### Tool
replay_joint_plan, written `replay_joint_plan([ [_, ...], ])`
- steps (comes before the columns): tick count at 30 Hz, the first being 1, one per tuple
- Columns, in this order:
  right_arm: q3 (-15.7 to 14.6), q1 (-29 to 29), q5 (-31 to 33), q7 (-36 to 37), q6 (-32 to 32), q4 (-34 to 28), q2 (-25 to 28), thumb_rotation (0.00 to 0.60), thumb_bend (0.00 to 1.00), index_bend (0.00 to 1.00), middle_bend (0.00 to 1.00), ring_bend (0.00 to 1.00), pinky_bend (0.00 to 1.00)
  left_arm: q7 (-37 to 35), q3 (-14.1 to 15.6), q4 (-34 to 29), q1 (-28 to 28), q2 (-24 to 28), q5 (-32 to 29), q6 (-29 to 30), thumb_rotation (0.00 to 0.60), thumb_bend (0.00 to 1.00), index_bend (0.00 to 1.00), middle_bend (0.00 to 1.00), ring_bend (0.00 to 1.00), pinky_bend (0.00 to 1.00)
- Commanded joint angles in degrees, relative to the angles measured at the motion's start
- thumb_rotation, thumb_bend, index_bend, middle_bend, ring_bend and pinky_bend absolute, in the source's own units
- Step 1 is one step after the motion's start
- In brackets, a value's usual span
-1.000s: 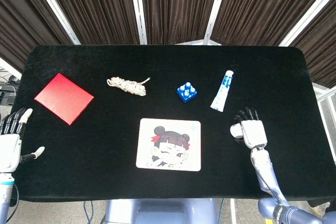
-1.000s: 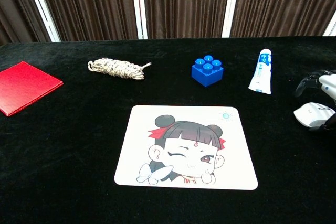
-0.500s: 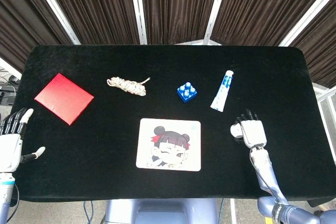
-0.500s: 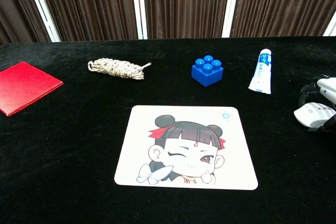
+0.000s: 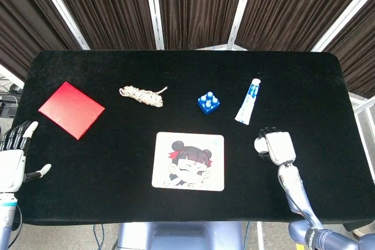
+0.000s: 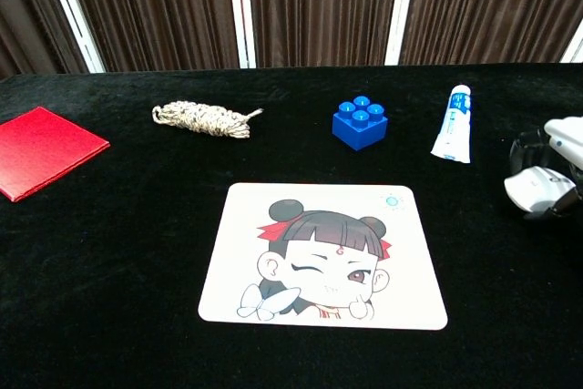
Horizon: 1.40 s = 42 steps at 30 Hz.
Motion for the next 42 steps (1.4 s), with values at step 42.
replay_joint_plan([
  [42, -5.0, 11.0, -21.9, -0.3, 7.9, 2.7, -12.8, 0.6, 0.06, 0.65, 0.59, 0.47, 0.59, -3.0, -2.4, -0.6, 0.2, 2.4, -3.6, 0.0, 0.6, 0.12, 0.0, 0.0, 0.0, 0.0],
])
